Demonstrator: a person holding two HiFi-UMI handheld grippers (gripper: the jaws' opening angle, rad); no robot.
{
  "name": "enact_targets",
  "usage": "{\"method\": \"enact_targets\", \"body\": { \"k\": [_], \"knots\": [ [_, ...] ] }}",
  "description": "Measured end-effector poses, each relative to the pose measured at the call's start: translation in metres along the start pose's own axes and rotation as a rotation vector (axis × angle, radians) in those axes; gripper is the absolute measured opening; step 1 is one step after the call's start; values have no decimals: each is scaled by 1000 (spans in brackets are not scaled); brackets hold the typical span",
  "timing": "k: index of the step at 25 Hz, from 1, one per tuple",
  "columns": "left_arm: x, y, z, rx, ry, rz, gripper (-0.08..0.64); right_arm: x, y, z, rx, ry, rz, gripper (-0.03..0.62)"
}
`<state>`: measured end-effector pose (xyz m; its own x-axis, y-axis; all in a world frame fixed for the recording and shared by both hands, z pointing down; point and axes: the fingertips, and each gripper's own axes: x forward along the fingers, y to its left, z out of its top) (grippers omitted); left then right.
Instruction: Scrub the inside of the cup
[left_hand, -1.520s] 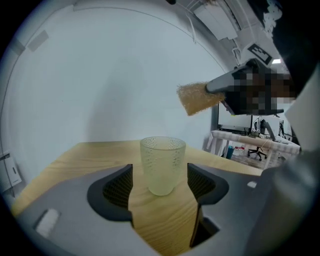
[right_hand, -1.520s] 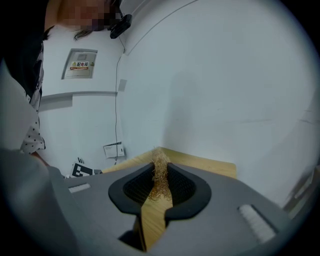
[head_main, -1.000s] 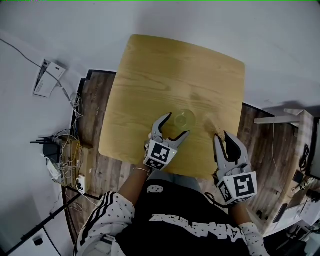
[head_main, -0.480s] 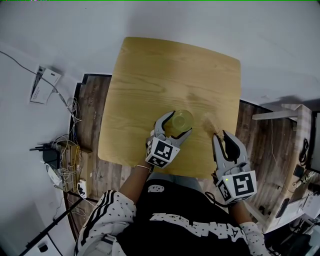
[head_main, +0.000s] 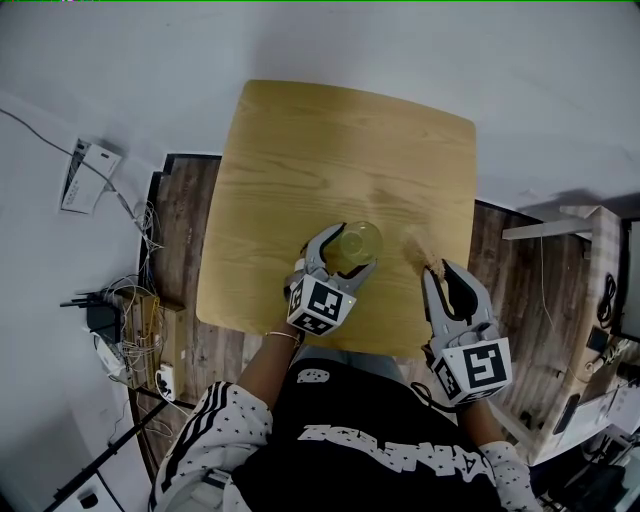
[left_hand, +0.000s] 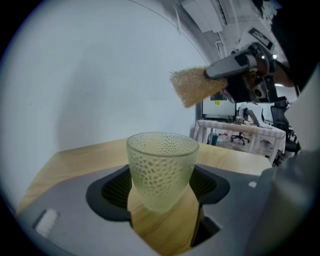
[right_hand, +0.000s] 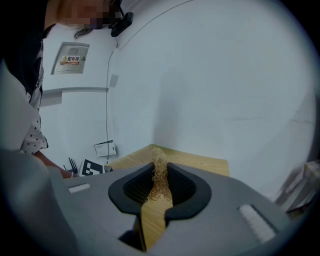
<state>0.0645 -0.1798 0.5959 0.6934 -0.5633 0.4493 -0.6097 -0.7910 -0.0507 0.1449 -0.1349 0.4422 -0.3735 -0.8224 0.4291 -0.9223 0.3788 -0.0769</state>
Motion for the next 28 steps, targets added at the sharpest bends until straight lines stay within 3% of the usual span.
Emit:
{"method": "enact_targets", "body": {
  "k": [6,14,21,28],
  "knots": [
    [-16,3,11,28,-5,16,360,1,8,5,-14,-17,33,92],
    [-42,3,46,165,-15,37,360,-1,24,27,-81,-61,124,91],
    [-61,3,82,208,-57,53,360,-14,52,59,-200,-90,271,89],
    [-73,-3,110,319,-49,81,360,-27,81,65,-360,-79,365,89]
  ]
}}
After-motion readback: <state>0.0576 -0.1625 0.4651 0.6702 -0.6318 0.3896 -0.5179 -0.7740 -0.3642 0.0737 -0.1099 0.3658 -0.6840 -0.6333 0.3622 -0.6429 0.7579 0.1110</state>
